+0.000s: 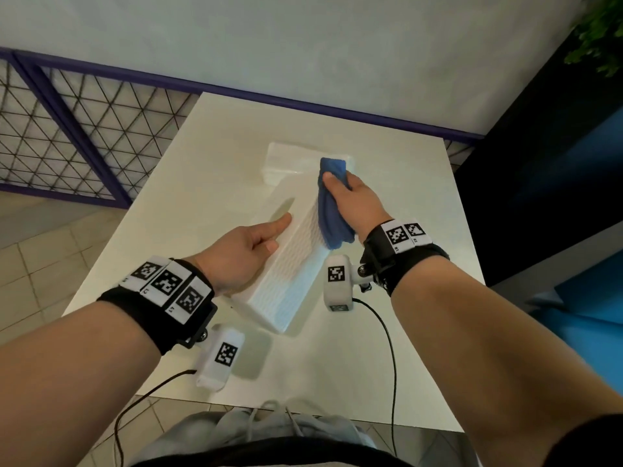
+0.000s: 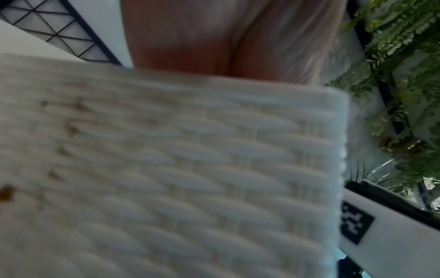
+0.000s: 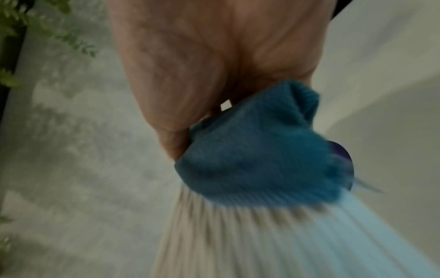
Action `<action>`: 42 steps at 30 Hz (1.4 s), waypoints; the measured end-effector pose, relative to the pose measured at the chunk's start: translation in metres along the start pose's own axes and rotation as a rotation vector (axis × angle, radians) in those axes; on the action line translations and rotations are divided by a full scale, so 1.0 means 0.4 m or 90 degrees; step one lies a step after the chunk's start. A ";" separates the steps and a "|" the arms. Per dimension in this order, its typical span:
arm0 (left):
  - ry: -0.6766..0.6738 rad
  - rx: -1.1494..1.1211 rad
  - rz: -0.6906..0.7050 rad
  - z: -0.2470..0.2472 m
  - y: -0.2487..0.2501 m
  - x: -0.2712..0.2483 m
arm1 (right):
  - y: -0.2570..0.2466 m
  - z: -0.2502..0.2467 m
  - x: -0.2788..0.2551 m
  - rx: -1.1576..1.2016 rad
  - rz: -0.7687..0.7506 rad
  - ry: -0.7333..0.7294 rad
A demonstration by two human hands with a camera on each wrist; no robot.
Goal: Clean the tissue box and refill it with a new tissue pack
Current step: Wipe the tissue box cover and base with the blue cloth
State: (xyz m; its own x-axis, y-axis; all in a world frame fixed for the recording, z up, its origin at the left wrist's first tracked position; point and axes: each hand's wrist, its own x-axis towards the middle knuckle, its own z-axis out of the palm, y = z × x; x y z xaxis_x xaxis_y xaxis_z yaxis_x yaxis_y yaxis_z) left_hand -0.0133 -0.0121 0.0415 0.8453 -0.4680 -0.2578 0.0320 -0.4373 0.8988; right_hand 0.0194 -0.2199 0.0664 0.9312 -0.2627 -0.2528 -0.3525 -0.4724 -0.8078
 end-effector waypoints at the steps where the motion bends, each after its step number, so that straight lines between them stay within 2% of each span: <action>1: -0.010 0.028 0.005 -0.005 -0.003 0.002 | 0.000 -0.004 -0.001 0.040 0.021 0.025; 7: -0.116 0.174 -0.008 -0.035 0.000 0.027 | 0.011 0.006 -0.023 0.143 0.110 0.138; 9: -0.117 0.358 -0.009 -0.036 0.017 0.029 | 0.014 0.029 -0.038 0.187 0.141 0.156; 12: -0.030 0.723 0.058 0.004 0.037 0.015 | 0.009 0.064 -0.057 0.263 0.168 0.171; 14: 0.074 0.825 0.103 0.044 0.049 0.005 | -0.001 0.080 -0.068 0.306 0.173 0.173; 17: 0.188 0.823 0.120 0.072 0.045 0.017 | -0.018 0.085 -0.089 0.326 0.118 0.164; 19: 0.260 0.765 0.115 0.060 0.044 0.022 | -0.018 0.072 -0.108 0.354 0.086 0.151; 25: 0.384 0.601 0.115 -0.014 0.019 0.012 | 0.034 -0.034 -0.115 0.471 0.041 0.184; 27: 0.391 0.570 0.094 -0.028 0.012 0.004 | 0.025 -0.070 -0.114 0.465 0.034 0.192; 30: 0.394 0.518 0.102 -0.031 0.004 0.002 | -0.031 -0.068 -0.140 0.374 -0.033 0.138; 32: 0.385 0.471 0.115 -0.018 0.008 0.012 | -0.077 -0.020 -0.174 0.174 -0.104 0.081; 34: 0.379 0.440 0.135 0.002 0.005 0.026 | -0.093 0.046 -0.204 -0.039 -0.209 -0.017; 35: 0.369 0.445 0.143 0.011 0.001 0.029 | -0.091 0.070 -0.211 -0.099 -0.256 -0.050; 37: 0.361 0.398 0.160 0.016 -0.014 0.028 | -0.072 0.086 -0.197 -0.132 -0.305 -0.063; 38: 0.365 0.353 0.156 0.014 -0.017 0.022 | -0.056 0.084 -0.177 -0.114 -0.300 -0.055; 42: 0.350 0.352 0.119 0.008 -0.015 0.002 | -0.009 0.074 -0.119 0.014 -0.203 0.031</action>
State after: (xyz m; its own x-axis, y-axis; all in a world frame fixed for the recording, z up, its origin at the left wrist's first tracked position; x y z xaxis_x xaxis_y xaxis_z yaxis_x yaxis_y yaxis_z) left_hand -0.0146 -0.0122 0.0346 0.9568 -0.1886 0.2213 -0.2836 -0.7734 0.5670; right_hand -0.0209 -0.1807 0.0654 0.9885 -0.1455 0.0402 -0.0418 -0.5194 -0.8535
